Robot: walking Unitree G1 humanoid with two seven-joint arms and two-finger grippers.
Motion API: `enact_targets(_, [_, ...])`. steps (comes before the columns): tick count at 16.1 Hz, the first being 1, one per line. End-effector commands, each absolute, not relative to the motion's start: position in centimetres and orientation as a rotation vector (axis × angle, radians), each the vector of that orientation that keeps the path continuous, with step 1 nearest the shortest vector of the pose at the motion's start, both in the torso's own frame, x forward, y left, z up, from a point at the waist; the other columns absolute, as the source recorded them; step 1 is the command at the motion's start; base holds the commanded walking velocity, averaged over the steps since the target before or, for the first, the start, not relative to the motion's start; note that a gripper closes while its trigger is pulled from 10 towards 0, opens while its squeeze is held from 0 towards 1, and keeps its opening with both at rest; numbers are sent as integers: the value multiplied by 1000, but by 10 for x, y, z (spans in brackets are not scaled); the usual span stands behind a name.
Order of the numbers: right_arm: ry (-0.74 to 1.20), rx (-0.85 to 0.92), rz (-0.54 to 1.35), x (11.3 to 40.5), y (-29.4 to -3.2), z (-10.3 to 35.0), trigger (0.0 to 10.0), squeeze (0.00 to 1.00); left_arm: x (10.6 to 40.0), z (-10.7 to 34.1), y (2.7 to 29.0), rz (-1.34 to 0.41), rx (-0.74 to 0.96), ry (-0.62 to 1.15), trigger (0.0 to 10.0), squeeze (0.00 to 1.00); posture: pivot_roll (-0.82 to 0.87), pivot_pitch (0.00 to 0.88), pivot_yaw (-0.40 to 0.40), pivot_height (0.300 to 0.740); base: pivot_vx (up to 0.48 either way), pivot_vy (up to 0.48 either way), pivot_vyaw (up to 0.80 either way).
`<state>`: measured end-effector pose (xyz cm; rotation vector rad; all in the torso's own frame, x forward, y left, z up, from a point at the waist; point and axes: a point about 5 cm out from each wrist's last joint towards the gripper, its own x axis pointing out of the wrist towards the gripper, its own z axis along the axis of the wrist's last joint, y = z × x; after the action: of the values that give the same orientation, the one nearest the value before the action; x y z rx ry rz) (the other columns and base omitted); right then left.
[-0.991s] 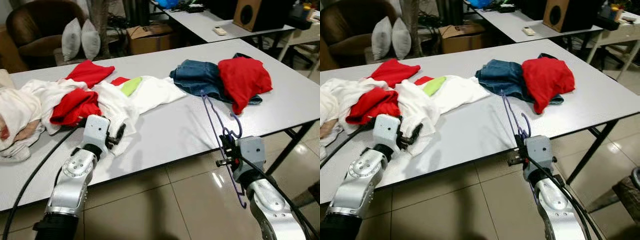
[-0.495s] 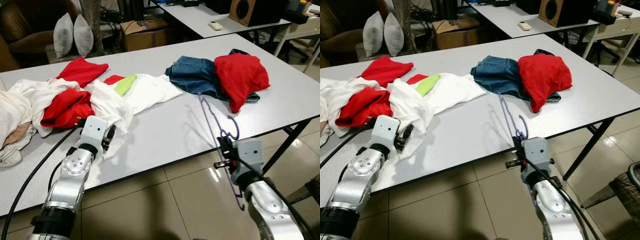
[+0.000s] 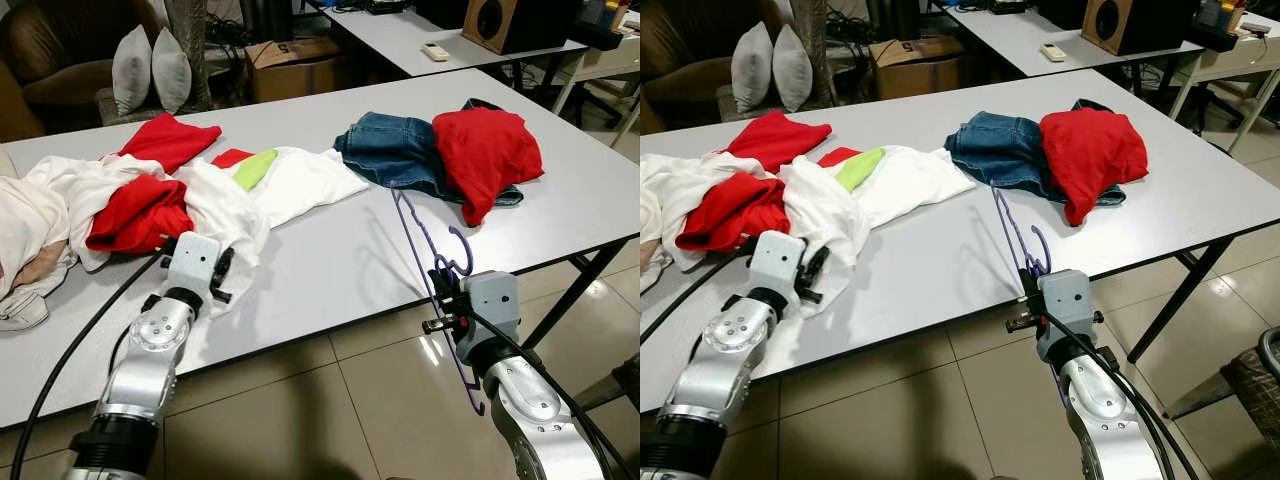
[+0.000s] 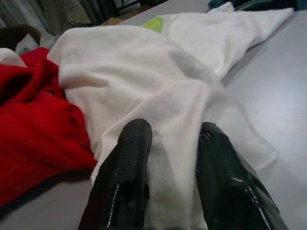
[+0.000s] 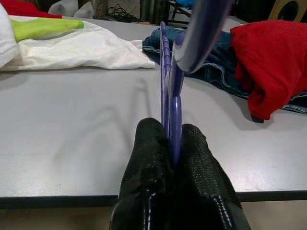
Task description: Hang hanger
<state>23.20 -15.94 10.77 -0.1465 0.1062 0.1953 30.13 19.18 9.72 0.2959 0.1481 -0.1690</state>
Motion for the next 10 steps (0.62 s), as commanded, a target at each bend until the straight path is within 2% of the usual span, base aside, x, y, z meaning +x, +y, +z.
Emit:
enact_targets(1, [106,-165,192,234,-161,109,10000,0,302,98,193,-173,289,146,0,0,-229,0,50,740,0,0,0])
enact_targets(9, [100,-170,197,235,-159,108,10000,0,300,97,192,-203,250,145,0,0,-227,0,49,740,0,0,0])
enact_targets(10, [96,-169,196,236,-159,109,10000,0,304,106,187,-236,168,112,0,0,-227,0,50,740,0,0,0])
